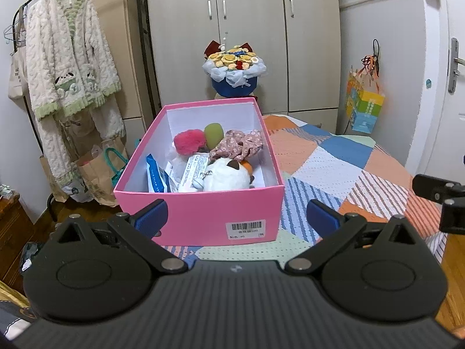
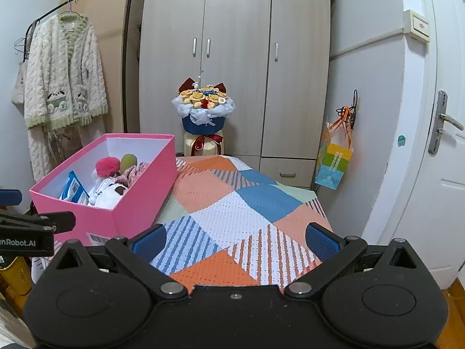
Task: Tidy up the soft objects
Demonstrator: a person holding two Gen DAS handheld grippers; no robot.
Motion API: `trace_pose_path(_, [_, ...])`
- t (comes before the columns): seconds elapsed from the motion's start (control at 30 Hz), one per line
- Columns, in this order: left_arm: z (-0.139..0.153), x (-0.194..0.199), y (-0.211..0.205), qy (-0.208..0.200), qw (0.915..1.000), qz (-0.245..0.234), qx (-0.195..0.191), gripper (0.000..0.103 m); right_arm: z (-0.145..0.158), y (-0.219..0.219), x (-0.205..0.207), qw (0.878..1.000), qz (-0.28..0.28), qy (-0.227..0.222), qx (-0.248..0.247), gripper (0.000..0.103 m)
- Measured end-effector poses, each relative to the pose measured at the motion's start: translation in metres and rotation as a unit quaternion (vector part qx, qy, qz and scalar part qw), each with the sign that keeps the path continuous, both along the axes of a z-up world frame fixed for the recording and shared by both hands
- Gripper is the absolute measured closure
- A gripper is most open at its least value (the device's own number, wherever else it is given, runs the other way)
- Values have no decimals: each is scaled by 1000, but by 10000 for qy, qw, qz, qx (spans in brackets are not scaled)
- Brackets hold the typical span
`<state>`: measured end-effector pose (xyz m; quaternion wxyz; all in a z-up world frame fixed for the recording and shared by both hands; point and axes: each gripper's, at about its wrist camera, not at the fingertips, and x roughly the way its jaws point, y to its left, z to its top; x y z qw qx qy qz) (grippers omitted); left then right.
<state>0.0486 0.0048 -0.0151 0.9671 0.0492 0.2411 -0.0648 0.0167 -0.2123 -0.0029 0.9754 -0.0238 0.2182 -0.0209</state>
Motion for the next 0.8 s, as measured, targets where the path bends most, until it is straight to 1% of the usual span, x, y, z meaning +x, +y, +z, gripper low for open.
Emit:
trace_pose_path(0.13, [-3, -4, -2, -102, 9999, 6, 46, 0, 1, 1, -7, 9999, -12, -139, -85, 0])
trace_pose_path(0.47, [-7, -8, 4, -132, 9995, -106, -269, 0, -1, 6, -19, 9987, -12, -294, -406, 0])
trace_pose_path(0.8, [-7, -13, 1, -336, 9993, -31, -141, 0, -3, 8, -19, 9990, -67, -242, -372, 0])
